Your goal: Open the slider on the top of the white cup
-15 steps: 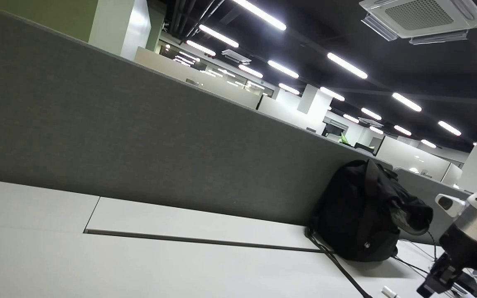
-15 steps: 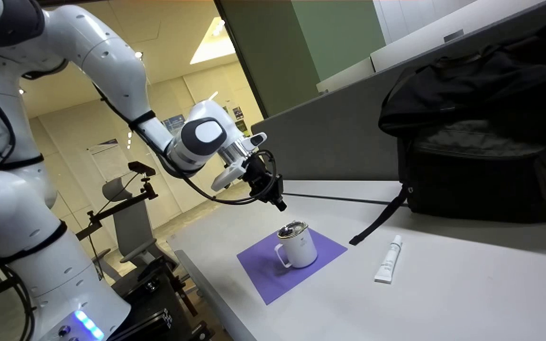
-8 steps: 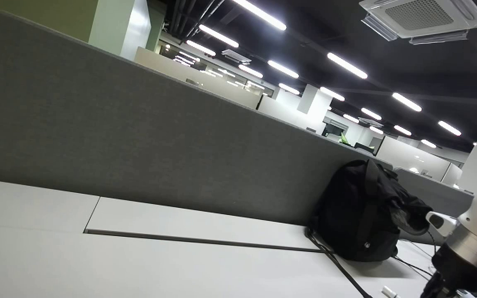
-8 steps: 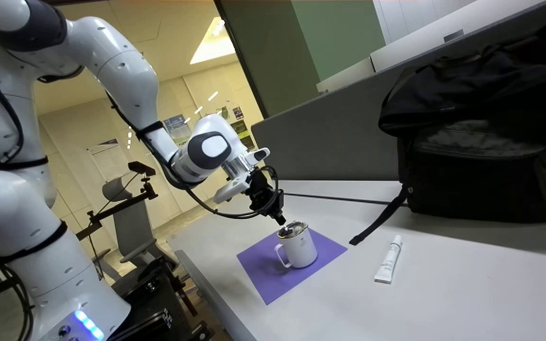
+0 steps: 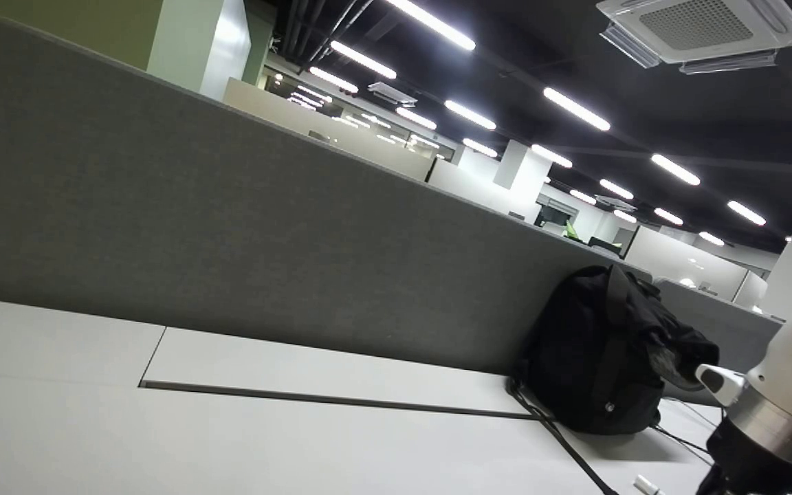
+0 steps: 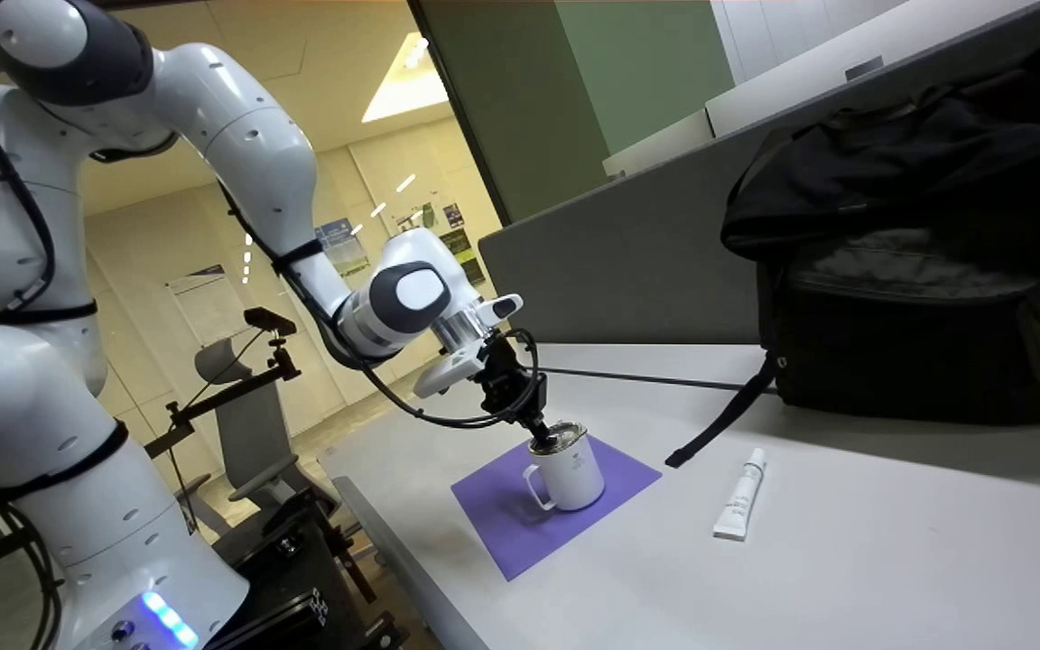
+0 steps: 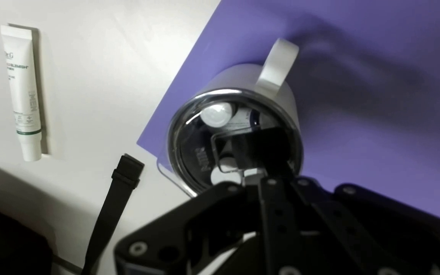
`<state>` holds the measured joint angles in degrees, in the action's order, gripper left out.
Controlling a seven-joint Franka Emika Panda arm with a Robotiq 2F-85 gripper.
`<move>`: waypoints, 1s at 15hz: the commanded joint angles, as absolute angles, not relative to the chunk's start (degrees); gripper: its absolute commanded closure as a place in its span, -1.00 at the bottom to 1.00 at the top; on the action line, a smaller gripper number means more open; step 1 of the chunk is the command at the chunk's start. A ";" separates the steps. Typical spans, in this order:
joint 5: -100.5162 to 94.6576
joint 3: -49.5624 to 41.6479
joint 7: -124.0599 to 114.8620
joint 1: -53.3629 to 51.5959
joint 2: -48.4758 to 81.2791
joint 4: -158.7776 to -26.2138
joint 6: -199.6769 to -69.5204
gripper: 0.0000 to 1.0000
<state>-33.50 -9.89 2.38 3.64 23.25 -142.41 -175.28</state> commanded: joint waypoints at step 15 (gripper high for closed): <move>-24.46 -5.79 9.80 6.44 22.92 -141.06 -173.20 1.00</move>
